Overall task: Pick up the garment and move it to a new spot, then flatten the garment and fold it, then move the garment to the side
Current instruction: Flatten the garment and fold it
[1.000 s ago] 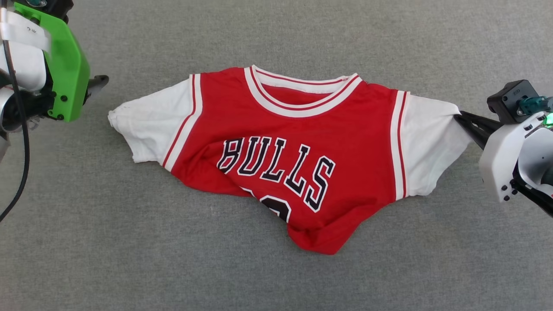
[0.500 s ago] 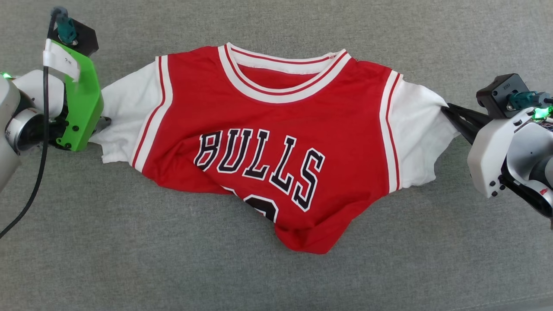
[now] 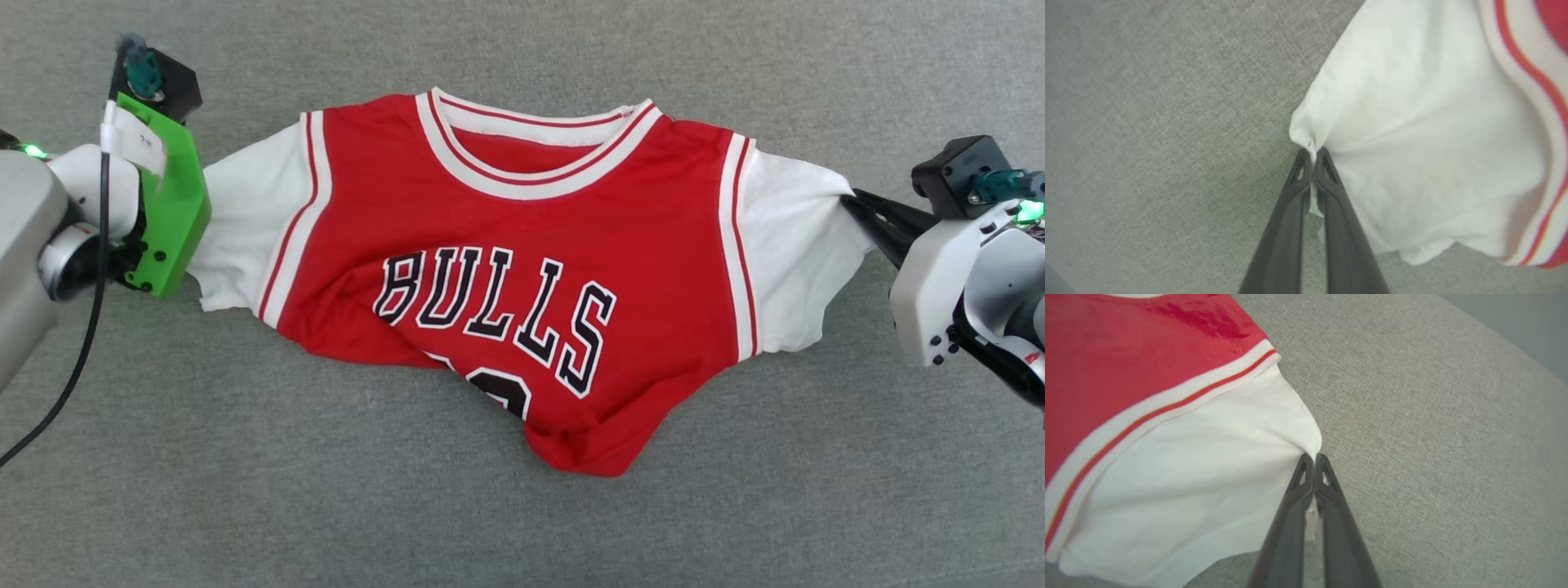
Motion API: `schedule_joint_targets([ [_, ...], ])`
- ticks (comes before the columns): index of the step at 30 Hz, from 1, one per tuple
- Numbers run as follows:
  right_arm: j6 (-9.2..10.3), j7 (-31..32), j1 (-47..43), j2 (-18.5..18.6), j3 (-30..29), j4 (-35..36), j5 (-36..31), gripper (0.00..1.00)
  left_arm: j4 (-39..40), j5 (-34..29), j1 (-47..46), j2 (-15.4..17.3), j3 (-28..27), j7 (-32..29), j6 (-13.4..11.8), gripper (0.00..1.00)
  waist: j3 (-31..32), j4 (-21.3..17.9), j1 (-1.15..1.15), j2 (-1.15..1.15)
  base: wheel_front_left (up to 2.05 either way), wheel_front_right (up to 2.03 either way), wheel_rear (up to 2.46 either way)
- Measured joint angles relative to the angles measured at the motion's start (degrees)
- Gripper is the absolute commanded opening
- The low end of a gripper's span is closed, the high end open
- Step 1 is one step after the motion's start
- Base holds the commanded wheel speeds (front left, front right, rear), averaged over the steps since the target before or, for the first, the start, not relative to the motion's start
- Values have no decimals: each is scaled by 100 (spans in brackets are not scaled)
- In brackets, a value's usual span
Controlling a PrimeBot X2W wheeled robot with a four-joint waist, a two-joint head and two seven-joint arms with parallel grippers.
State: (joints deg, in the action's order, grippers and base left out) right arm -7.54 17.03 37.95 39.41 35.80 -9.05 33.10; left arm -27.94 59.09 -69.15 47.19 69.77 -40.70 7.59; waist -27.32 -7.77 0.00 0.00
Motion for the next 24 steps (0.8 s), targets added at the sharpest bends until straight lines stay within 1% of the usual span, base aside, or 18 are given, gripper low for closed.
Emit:
schedule_joint_targets([
  [7,0,-202,-5,111,-130,-105,42,0,-18,-90,39,-156,244,1151,0,0,460,155,0,0,0,0,0],
  [14,0,-394,-41,324,-331,-66,73,0,300,-313,-150,-76,279,2479,0,0,1041,341,0,0,0,0,0],
  [19,0,-528,-29,568,-666,89,71,0,474,-413,-514,26,130,3271,0,0,1441,481,0,0,0,0,0],
  [23,0,-558,60,706,-879,245,67,0,575,-485,-800,36,-22,3534,-9,0,1705,583,0,0,0,0,0],
  [24,0,-581,263,725,-1014,360,69,0,714,-672,-1045,29,-164,3675,-137,0,1885,650,0,0,0,0,0],
])
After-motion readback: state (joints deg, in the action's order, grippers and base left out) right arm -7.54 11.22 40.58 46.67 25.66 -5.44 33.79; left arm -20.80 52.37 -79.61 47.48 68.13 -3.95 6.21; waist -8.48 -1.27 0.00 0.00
